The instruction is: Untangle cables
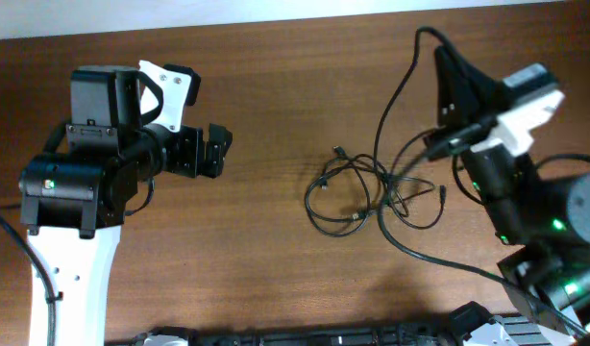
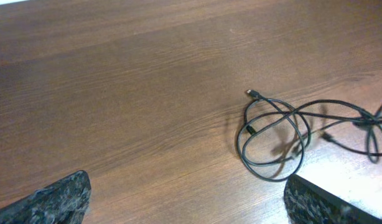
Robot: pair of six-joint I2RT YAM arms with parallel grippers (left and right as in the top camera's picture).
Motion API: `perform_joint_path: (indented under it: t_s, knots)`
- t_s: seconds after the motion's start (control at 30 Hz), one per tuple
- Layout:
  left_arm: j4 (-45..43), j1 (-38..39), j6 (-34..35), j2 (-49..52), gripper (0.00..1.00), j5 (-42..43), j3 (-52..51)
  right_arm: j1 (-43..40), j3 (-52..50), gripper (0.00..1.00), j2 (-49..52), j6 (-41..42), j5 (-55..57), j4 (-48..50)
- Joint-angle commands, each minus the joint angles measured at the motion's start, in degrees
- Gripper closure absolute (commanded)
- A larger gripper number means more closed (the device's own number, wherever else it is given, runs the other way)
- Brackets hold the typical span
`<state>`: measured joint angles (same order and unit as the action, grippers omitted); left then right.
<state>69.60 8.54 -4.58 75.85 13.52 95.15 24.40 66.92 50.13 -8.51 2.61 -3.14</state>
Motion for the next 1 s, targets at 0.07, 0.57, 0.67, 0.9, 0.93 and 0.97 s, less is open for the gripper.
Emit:
perform_joint_path:
  t_s: [0.07,0.57,0.67,0.9,0.93,0.97]
  knots:
    - [-0.04,-0.24,-0.9,-0.24,0.01,0.63,0.31,-0.15,0.72,0.96,5.57,-1.73,7.06,-11.76]
    - [-0.04,-0.2,-0.92,-0.24,0.01,0.63,0.31,-0.15,0.72,0.96,9.66,-21.75,42.75,-15.47]
    - [-0.04,-0.2,-0.9,-0.24,0.01,0.63,0.31,-0.15,0.72,0.96,9.66,-21.73,44.46,-14.23]
    - [-0.04,-0.2,-0.9,-0.24,0.01,0.63,0.31,-0.15,0.72,0.96,9.6,-31.43,44.59,16.24]
    - [-0.04,-0.2,-0.9,-0.24,0.01,0.63,0.31,-0.15,0.72,0.96,9.6,-31.76,44.57,24.24]
    - [-0.04,-0.2,-0.9,-0.24,0.01,0.63,0.31,-0.15,0.72,0.96,9.6,-31.76,44.26,33.62]
